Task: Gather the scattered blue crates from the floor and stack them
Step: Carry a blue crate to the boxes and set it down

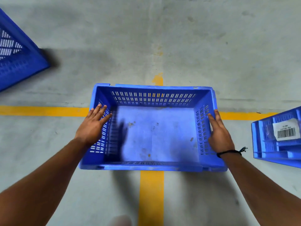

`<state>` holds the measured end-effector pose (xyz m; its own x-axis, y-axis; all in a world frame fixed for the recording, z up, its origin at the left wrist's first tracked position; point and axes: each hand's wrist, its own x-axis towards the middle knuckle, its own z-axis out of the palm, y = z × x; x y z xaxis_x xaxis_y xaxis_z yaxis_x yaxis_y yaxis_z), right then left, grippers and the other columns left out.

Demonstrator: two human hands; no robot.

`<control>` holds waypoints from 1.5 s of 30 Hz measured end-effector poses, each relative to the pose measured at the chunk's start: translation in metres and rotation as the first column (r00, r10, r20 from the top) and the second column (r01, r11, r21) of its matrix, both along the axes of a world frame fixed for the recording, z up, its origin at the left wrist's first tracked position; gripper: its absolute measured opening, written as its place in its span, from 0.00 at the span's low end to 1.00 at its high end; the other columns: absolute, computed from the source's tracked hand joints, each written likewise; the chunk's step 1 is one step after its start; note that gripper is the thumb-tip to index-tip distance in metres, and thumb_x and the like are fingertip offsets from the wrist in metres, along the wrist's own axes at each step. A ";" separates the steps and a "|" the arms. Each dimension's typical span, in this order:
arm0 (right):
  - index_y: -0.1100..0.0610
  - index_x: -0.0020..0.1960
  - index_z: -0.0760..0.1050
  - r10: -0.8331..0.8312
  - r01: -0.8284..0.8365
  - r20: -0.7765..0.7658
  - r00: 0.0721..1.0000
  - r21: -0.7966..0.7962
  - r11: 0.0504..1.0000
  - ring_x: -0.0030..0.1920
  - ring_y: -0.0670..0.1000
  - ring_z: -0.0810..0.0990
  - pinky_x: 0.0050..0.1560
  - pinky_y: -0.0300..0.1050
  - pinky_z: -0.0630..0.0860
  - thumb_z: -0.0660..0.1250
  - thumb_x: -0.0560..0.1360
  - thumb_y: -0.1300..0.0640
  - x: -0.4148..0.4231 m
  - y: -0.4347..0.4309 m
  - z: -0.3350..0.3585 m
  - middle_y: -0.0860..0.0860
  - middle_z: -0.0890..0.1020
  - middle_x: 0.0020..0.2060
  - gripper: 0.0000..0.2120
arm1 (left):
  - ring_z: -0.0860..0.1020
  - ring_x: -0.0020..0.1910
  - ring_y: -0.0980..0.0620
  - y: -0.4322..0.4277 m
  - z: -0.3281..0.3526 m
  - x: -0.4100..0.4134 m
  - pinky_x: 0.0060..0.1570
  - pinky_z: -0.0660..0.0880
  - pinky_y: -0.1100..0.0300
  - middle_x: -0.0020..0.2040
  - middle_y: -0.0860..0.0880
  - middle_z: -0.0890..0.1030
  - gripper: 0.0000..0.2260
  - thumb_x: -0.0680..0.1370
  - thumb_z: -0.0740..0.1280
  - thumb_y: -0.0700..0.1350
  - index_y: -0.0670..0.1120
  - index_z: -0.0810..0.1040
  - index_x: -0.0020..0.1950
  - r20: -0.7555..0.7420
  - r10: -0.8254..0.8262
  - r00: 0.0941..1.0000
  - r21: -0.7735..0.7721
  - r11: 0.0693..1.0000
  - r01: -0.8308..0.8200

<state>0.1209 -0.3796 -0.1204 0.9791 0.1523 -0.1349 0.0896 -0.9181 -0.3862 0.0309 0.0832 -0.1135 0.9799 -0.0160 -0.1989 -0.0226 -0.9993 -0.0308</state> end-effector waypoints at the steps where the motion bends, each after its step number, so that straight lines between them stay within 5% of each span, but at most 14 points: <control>1: 0.51 0.75 0.59 -0.001 0.001 0.009 1.000 0.007 1.000 0.66 0.58 0.72 0.45 0.48 0.76 0.59 0.69 0.74 0.000 0.000 0.003 0.44 0.49 0.77 0.37 | 0.58 0.75 0.39 0.001 0.000 -0.003 0.71 0.32 0.62 0.74 0.38 0.63 0.37 0.60 0.67 0.28 0.43 0.71 0.70 0.049 0.009 0.999 -0.028 1.000 -0.007; 4: 0.48 0.76 0.56 -0.015 0.016 0.055 0.998 -0.028 0.999 0.66 0.61 0.71 0.51 0.57 0.77 0.65 0.75 0.59 0.010 -0.007 0.013 0.48 0.52 0.77 0.33 | 0.54 0.76 0.38 0.009 0.004 -0.011 0.74 0.40 0.53 0.77 0.42 0.58 0.31 0.72 0.64 0.41 0.45 0.61 0.75 0.181 0.195 0.964 -0.092 0.979 -0.181; 6: 0.46 0.76 0.51 -0.098 0.096 -0.027 0.995 -0.060 0.994 0.66 0.62 0.71 0.55 0.59 0.75 0.65 0.75 0.49 0.017 -0.010 0.016 0.53 0.58 0.75 0.35 | 0.57 0.75 0.37 0.008 0.005 -0.010 0.74 0.54 0.45 0.77 0.41 0.58 0.34 0.77 0.63 0.48 0.44 0.51 0.78 0.065 0.420 0.905 -0.218 0.891 -0.398; 9: 0.45 0.77 0.43 -0.153 0.143 -0.159 0.975 -0.070 0.987 0.47 0.65 0.78 0.42 0.53 0.73 0.63 0.77 0.52 0.023 0.001 0.013 0.65 0.79 0.49 0.37 | 0.74 0.60 0.32 0.000 0.008 -0.003 0.54 0.72 0.43 0.69 0.36 0.70 0.34 0.79 0.61 0.48 0.50 0.43 0.78 -0.141 0.583 0.800 -0.405 0.703 -0.584; 12: 0.48 0.77 0.40 -0.173 0.155 -0.165 0.971 -0.115 0.981 0.38 0.62 0.75 0.38 0.49 0.68 0.61 0.78 0.58 0.024 0.009 0.011 0.61 0.73 0.35 0.37 | 0.77 0.54 0.32 -0.003 0.011 -0.003 0.49 0.74 0.44 0.65 0.35 0.73 0.32 0.79 0.59 0.45 0.53 0.44 0.77 -0.145 0.612 0.778 -0.460 0.654 -0.600; 18: 0.49 0.78 0.43 -0.178 0.167 -0.107 0.978 -0.109 0.980 0.38 0.61 0.72 0.38 0.49 0.67 0.60 0.78 0.60 0.025 0.016 0.026 0.60 0.72 0.35 0.35 | 0.75 0.58 0.33 -0.004 0.024 -0.005 0.54 0.74 0.43 0.69 0.37 0.71 0.32 0.78 0.59 0.41 0.51 0.44 0.78 -0.140 0.613 0.778 -0.494 0.637 -0.591; 22: 0.50 0.78 0.46 -0.171 0.164 -0.059 0.983 -0.108 0.981 0.46 0.68 0.76 0.41 0.53 0.69 0.61 0.78 0.59 0.040 0.021 0.083 0.68 0.77 0.39 0.34 | 0.78 0.52 0.34 0.001 0.078 0.003 0.49 0.75 0.46 0.61 0.36 0.77 0.31 0.78 0.59 0.42 0.50 0.47 0.77 -0.112 0.617 0.779 -0.545 0.618 -0.568; 28: 0.48 0.77 0.48 -0.220 0.219 -0.022 0.975 -0.047 0.975 0.48 0.70 0.76 0.48 0.57 0.73 0.61 0.78 0.58 0.069 0.034 0.234 0.73 0.77 0.45 0.33 | 0.77 0.51 0.33 0.014 0.230 0.044 0.42 0.66 0.54 0.57 0.33 0.78 0.29 0.79 0.60 0.41 0.50 0.51 0.77 -0.052 0.625 0.779 -0.554 0.631 -0.543; 36: 0.47 0.77 0.47 -0.238 0.237 -0.022 0.971 -0.042 0.971 0.49 0.68 0.77 0.46 0.53 0.72 0.61 0.78 0.57 0.104 0.050 0.475 0.70 0.78 0.48 0.33 | 0.77 0.52 0.32 0.038 0.464 0.088 0.45 0.70 0.49 0.56 0.32 0.77 0.27 0.79 0.60 0.41 0.51 0.54 0.76 -0.011 0.605 0.796 -0.559 0.656 -0.507; 45: 0.46 0.77 0.48 -0.325 0.324 -0.016 0.946 -0.041 0.945 0.54 0.66 0.77 0.52 0.53 0.73 0.61 0.78 0.57 0.138 0.056 0.636 0.68 0.77 0.54 0.33 | 0.77 0.53 0.33 0.063 0.623 0.162 0.43 0.68 0.54 0.58 0.35 0.78 0.26 0.78 0.63 0.43 0.51 0.58 0.75 0.028 0.539 0.842 -0.587 0.690 -0.423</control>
<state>0.2586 -0.3232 0.5153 0.9714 -0.1783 -0.1570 -0.2236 -0.9097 -0.3500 0.1928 0.1459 0.5091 0.8982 0.4217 -0.1243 0.4142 -0.7169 0.5609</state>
